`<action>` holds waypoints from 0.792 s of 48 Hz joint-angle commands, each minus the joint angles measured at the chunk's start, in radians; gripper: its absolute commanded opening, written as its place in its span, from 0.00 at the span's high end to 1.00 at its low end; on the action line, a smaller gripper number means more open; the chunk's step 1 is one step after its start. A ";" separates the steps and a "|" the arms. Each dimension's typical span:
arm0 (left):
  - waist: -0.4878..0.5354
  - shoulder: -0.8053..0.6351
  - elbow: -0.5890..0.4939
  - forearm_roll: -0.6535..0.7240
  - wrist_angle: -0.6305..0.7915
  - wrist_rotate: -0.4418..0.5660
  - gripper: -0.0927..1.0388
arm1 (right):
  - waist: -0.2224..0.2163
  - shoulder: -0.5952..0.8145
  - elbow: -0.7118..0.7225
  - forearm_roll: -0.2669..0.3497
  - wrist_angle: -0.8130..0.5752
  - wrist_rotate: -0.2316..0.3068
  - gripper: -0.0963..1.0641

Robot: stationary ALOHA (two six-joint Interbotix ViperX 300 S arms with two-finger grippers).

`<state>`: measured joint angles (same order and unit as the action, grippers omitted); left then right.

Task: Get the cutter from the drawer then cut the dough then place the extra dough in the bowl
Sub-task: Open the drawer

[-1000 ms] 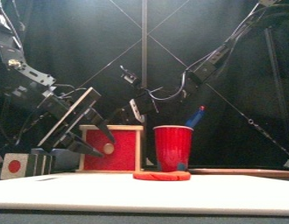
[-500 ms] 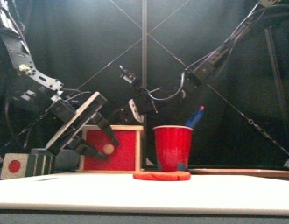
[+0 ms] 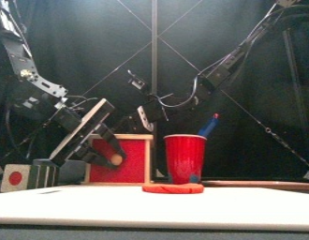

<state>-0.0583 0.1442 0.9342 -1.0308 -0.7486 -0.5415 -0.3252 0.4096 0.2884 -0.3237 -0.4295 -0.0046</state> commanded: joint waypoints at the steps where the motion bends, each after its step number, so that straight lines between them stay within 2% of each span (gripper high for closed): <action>1: -0.017 -0.011 -0.018 0.009 -0.003 0.000 0.36 | 0.005 -0.017 -0.003 0.002 0.002 0.000 0.84; 7: -0.061 -0.025 -0.011 0.006 0.012 0.002 0.36 | 0.000 -0.018 -0.005 0.002 0.003 0.000 0.84; 38: -0.164 -0.069 0.017 -0.003 0.069 -0.003 0.36 | -0.011 -0.035 -0.017 -0.005 0.003 -0.002 0.84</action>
<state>-0.2040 0.0936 0.9603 -1.0354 -0.6826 -0.5461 -0.3329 0.4080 0.2853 -0.3267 -0.4280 -0.0046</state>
